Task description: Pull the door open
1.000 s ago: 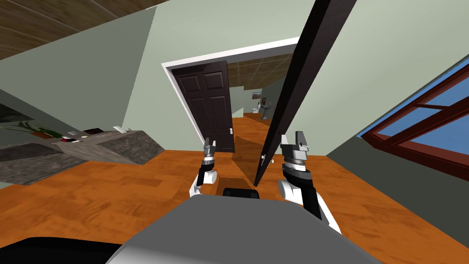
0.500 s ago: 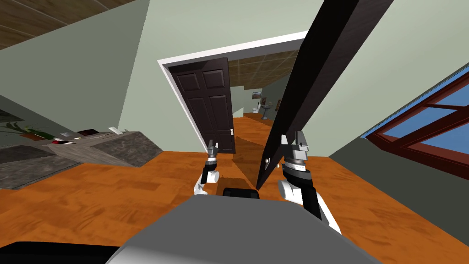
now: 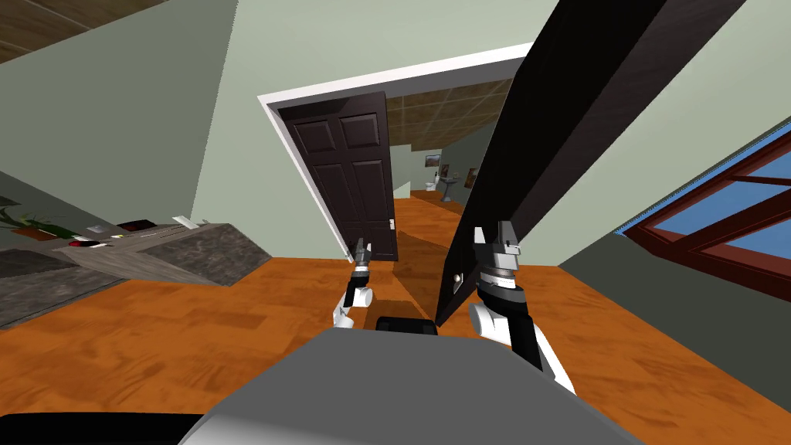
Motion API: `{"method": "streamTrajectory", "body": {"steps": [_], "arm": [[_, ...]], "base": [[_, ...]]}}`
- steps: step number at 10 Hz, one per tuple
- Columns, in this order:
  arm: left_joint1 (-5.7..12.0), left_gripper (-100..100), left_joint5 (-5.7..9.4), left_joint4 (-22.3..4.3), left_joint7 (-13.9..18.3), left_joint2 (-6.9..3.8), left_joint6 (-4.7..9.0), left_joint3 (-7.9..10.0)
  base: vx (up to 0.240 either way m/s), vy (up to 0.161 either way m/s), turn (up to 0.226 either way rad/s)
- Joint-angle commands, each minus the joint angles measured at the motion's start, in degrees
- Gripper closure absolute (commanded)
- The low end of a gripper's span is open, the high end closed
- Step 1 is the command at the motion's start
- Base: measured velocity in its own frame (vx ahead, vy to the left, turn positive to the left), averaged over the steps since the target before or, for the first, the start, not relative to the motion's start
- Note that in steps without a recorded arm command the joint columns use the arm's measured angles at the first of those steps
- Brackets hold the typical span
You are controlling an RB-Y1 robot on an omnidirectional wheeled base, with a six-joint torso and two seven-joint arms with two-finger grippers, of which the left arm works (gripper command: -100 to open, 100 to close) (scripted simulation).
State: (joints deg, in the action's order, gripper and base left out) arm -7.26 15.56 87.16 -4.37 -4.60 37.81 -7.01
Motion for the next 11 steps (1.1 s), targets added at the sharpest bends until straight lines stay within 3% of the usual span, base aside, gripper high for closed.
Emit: {"method": "streamTrajectory", "body": {"steps": [1, 2, 5, 6, 11], "arm": [[1.0, -100, 0.88, -2.9, -0.6, -0.14, 0.96, -0.5], [1.0, -100, 0.88, -3.2, -0.6, -0.14, 0.96, -0.5], [3.14, -100, 2.49, -8.7, -1.8, -0.18, 2.25, -1.3], [3.14, -100, 2.49, -8.7, -1.8, -0.18, 2.25, -1.3], [6.72, -100, 5.18, -17.9, -3.8, -0.01, 4.41, -2.65]], "base": [[0.081, 0.041, -0.017], [0.056, 0.036, -0.006], [0.067, 0.039, -0.016], [0.069, 0.034, -0.008], [0.083, 0.037, -0.02]]}}
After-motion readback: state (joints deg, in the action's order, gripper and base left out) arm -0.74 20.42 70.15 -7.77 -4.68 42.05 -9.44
